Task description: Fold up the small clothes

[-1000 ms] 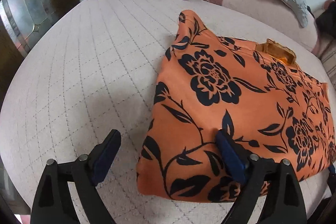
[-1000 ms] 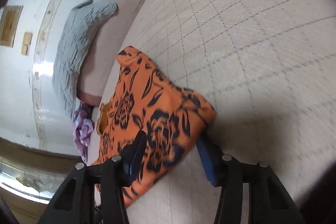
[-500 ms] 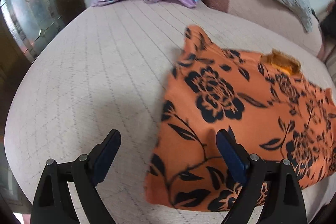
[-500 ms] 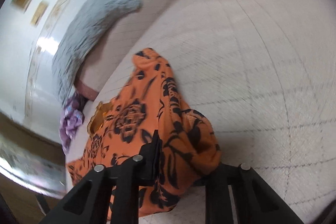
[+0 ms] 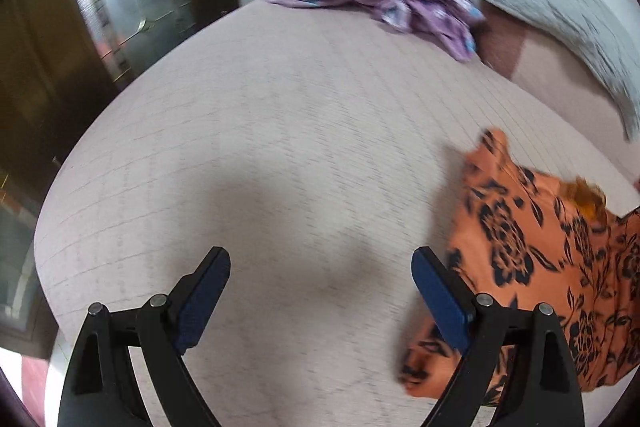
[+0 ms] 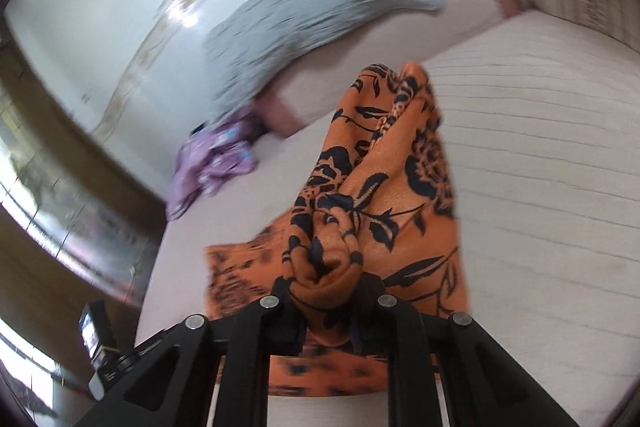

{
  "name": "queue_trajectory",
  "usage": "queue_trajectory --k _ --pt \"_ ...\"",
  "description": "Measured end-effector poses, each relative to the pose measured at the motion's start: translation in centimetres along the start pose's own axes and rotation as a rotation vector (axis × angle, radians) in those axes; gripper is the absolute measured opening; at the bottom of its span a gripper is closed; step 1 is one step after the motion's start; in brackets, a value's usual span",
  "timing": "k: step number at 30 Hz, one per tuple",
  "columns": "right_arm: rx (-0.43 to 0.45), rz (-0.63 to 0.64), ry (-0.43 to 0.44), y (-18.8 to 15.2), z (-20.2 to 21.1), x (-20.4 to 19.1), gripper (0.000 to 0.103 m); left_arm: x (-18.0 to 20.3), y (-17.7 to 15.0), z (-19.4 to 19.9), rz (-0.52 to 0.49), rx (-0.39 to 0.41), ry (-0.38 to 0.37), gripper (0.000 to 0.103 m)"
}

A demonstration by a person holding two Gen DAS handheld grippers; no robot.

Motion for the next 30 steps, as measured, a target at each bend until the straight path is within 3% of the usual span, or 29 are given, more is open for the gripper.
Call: queue_trajectory --k 4,8,13,16,19,22,24,27,29,30 --pt "-0.057 0.028 0.086 -2.5 -2.5 -6.3 0.016 -3.8 0.4 -0.1 0.074 0.001 0.036 0.092" --pt "-0.173 0.05 0.142 -8.3 -7.1 -11.2 0.016 -7.0 0.2 -1.0 0.144 -0.03 0.064 0.092" --pt "-0.34 0.022 0.156 -15.7 -11.6 -11.1 0.017 -7.7 0.1 -1.5 0.158 -0.037 0.052 0.092" --pt "-0.348 -0.028 0.228 -15.5 -10.5 -10.2 0.019 -5.8 0.2 -1.3 0.14 -0.035 -0.042 0.092" --pt "-0.419 -0.062 0.304 -15.0 -8.7 -9.3 0.036 -2.9 0.0 -0.7 0.111 -0.048 -0.159 0.092" --pt "-0.353 -0.026 0.337 -13.3 -5.4 -8.6 0.052 1.0 -0.8 0.2 0.065 -0.08 -0.327 0.092" --pt "-0.274 0.0 0.336 -11.6 -3.0 -7.9 0.051 3.5 -1.7 1.1 0.027 -0.11 -0.423 0.092" --pt "-0.172 0.044 0.217 -9.0 -1.4 -5.3 0.047 5.6 -2.9 1.4 -0.007 -0.149 -0.465 0.092" --pt "-0.146 0.054 0.149 -8.2 -1.8 -3.7 0.038 6.5 -3.7 1.3 -0.013 -0.171 -0.492 0.092" --pt "-0.142 0.041 0.119 -8.1 -2.0 -2.6 0.038 7.1 -4.2 1.4 -0.015 -0.182 -0.514 0.085"
Point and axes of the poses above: each gripper's, at about its wrist camera, not at the fingertips, and z roughly against the way its jaws point, x to its right, y to its top, the point moved 10 cm from there along -z, roughly the way its jaws point, and after that the axes turned 6 degrees about x, right-handed, at the moved point
